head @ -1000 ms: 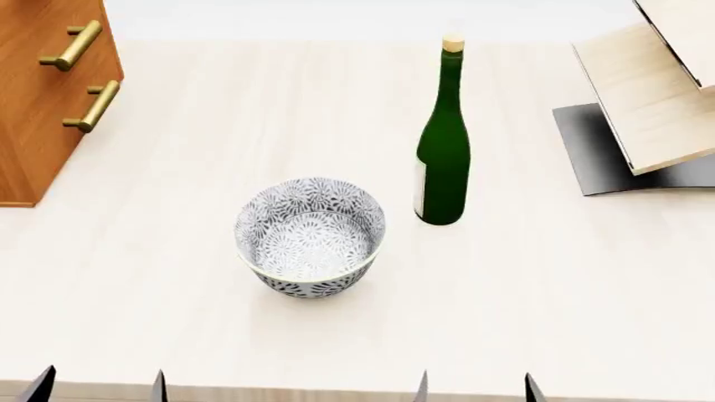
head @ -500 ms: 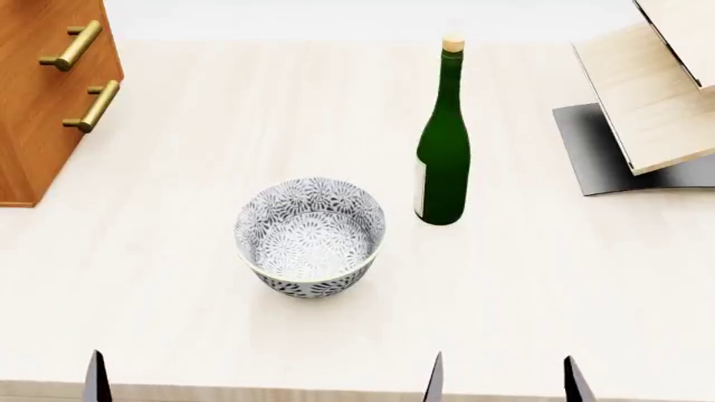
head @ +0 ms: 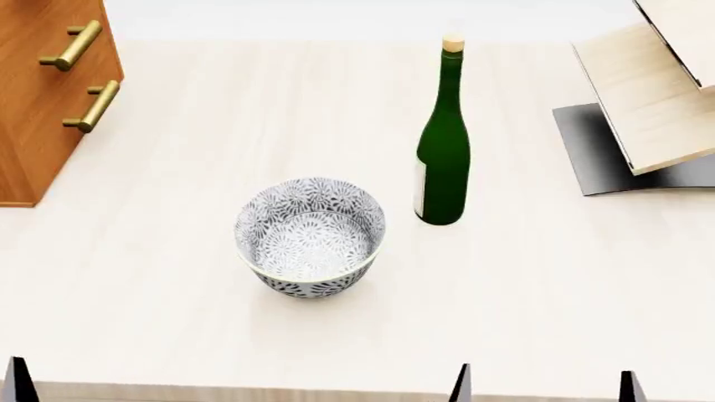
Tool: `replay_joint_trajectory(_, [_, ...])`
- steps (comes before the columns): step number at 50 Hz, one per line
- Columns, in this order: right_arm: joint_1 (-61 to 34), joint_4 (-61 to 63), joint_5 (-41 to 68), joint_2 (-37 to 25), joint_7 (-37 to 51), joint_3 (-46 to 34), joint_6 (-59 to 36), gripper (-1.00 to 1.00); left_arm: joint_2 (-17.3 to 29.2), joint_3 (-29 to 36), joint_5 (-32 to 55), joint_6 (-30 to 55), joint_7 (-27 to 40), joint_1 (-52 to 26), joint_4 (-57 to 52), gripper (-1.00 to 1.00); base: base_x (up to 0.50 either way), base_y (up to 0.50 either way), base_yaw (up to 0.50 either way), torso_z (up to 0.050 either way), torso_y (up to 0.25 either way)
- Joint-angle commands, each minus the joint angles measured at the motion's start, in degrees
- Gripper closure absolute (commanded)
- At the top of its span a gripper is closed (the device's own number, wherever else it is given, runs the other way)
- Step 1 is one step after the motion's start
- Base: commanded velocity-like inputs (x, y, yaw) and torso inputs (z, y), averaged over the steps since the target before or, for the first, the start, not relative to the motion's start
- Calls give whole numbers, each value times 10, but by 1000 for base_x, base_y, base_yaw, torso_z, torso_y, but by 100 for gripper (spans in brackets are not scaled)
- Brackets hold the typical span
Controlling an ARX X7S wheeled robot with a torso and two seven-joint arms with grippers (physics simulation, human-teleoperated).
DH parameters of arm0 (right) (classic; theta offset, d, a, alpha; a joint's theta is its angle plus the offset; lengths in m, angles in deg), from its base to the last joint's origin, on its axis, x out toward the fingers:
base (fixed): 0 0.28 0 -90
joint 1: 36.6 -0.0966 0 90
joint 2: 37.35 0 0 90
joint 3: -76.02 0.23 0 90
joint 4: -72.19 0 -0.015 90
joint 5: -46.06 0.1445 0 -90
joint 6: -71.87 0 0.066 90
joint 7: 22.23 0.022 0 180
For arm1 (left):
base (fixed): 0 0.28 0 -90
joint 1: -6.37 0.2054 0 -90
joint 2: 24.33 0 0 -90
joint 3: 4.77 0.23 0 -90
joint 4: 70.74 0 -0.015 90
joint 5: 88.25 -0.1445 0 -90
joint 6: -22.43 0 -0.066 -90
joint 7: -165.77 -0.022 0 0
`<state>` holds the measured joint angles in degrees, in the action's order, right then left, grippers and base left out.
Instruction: Put the wine bottle on the wine rack.
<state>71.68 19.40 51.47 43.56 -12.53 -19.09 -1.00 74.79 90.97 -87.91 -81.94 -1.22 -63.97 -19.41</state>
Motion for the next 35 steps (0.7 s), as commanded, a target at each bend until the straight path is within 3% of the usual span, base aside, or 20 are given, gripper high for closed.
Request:
replay_joint_trajectory(1, [12,4,-4,-3,7,-3,43,-100,5,3,-15,-45,11,13,-4,-100,0,0,0,0,0])
replay_joint_trajectory(35, [4,0,6,-20,24,-13,31,-100,22,14,-20,-53,27,12,-6,-100,31,0,0,0,0])
